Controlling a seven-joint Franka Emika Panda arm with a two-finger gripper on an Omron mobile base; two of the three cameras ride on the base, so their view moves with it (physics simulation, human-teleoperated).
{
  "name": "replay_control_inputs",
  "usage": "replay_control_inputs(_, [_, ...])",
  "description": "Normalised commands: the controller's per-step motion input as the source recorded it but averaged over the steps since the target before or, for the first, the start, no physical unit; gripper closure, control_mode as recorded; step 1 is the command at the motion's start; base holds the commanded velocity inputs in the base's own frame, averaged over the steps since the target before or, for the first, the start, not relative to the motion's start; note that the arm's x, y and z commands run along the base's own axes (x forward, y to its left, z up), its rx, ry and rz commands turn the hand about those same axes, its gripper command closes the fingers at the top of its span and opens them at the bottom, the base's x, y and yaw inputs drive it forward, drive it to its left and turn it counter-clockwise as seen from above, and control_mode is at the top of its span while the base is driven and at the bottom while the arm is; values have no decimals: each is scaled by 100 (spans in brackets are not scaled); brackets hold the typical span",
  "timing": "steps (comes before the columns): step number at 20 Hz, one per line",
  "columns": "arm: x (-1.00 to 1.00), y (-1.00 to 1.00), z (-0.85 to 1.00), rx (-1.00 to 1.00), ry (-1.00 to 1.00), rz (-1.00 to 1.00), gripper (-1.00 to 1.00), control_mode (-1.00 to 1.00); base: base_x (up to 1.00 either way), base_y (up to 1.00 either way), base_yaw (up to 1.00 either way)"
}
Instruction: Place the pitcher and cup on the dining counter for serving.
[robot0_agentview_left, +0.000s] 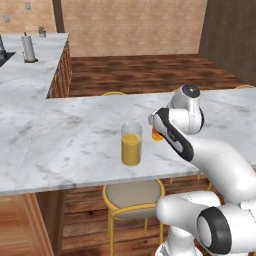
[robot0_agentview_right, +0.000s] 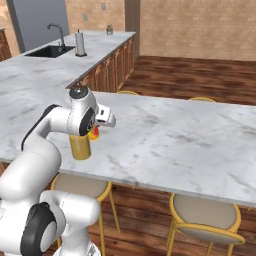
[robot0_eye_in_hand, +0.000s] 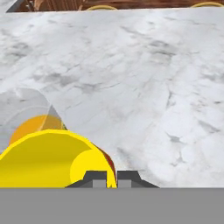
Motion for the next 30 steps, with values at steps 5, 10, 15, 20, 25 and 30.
replay_control_inputs(5, [2,-31,-9,0,0,0,100,-100,0,0,0])
replay_control_inputs(10, [2,-32,-11,0,2,0,100,-100,0,0,0])
replay_control_inputs(15, [0,-42,-32,0,8,0,100,-100,0,0,0])
replay_control_inputs(20, [8,-46,-50,1,5,2,100,-100,0,0,0])
replay_control_inputs(25, [30,-4,-34,0,0,13,100,-100,0,0,0])
replay_control_inputs(30, [19,0,-23,0,0,17,100,-100,0,0,0])
